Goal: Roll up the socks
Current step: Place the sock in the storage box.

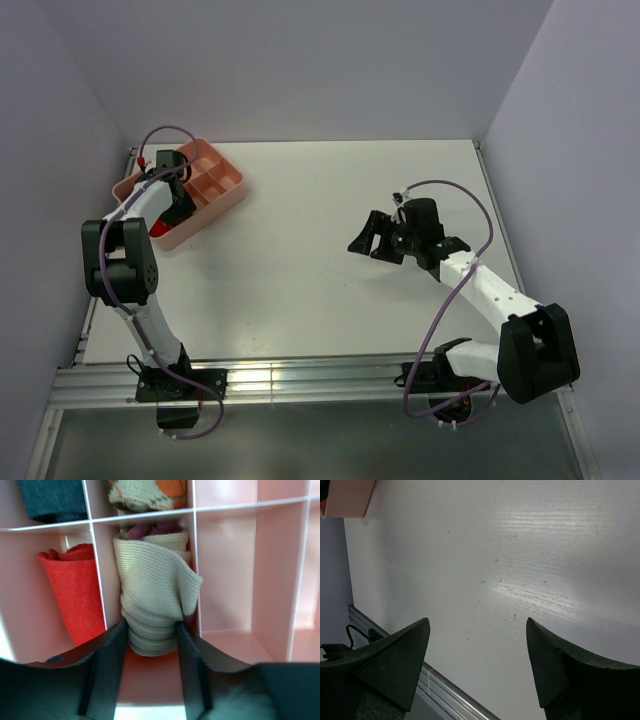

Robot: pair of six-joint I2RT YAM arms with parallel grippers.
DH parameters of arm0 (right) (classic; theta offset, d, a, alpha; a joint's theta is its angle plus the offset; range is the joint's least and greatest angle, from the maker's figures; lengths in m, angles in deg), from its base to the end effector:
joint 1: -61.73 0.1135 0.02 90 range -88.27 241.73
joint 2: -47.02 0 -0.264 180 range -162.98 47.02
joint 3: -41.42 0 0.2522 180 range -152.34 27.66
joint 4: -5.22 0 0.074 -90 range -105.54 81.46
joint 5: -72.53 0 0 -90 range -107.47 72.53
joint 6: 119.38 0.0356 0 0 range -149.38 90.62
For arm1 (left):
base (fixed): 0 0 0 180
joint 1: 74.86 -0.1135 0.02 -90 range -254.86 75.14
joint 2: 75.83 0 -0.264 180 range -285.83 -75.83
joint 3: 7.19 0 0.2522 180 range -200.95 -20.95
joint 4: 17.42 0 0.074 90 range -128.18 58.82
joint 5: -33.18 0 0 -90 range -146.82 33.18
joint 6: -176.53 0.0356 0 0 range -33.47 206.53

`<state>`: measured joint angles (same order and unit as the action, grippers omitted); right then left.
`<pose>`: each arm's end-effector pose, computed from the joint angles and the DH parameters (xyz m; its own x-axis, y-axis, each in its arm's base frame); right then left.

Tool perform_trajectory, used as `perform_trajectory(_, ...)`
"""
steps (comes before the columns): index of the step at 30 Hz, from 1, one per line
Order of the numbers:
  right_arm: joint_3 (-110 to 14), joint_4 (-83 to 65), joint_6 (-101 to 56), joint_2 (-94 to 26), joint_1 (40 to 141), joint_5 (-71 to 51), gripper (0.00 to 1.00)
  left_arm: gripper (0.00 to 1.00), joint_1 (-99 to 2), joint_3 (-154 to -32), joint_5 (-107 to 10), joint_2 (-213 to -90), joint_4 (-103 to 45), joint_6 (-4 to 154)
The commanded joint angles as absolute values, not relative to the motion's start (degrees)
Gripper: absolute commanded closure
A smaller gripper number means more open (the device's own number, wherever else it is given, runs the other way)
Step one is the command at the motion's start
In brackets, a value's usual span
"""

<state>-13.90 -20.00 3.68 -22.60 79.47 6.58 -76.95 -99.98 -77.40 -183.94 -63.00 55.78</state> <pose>0.2381 0.0914 0.2309 -0.8231 0.2597 -0.5050 -0.1535 0.7544 0.6382 0.3968 0.0270 0.2040 -0.6456 -0.5025 -0.5750 -0.6226 0.7824 0.0153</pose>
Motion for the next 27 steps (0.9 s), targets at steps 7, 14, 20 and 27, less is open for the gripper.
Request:
perform_trajectory(7, -15.9, -20.8, 1.6, -19.1, 79.4, 5.2, 0.16, 0.37, -76.7, -103.2, -77.2, -171.2, -63.3, 56.2)
perform_trajectory(14, -24.5, -29.9, -1.0, -11.0, 79.4, -7.0, 0.14, 0.22, -76.6, -98.7, -76.2, -152.3, -59.2, 58.4)
perform_trajectory(20, -34.9, -39.0, -2.0, -1.1, 79.4, -24.4, 0.14, 0.11, -76.4, -96.1, -78.6, -131.4, -57.9, 64.3)
perform_trajectory(27, -45.5, -46.2, -9.0, 9.5, 79.4, -38.2, 0.14, 0.05, -72.0, -100.7, -87.3, -116.0, -64.1, 68.8)
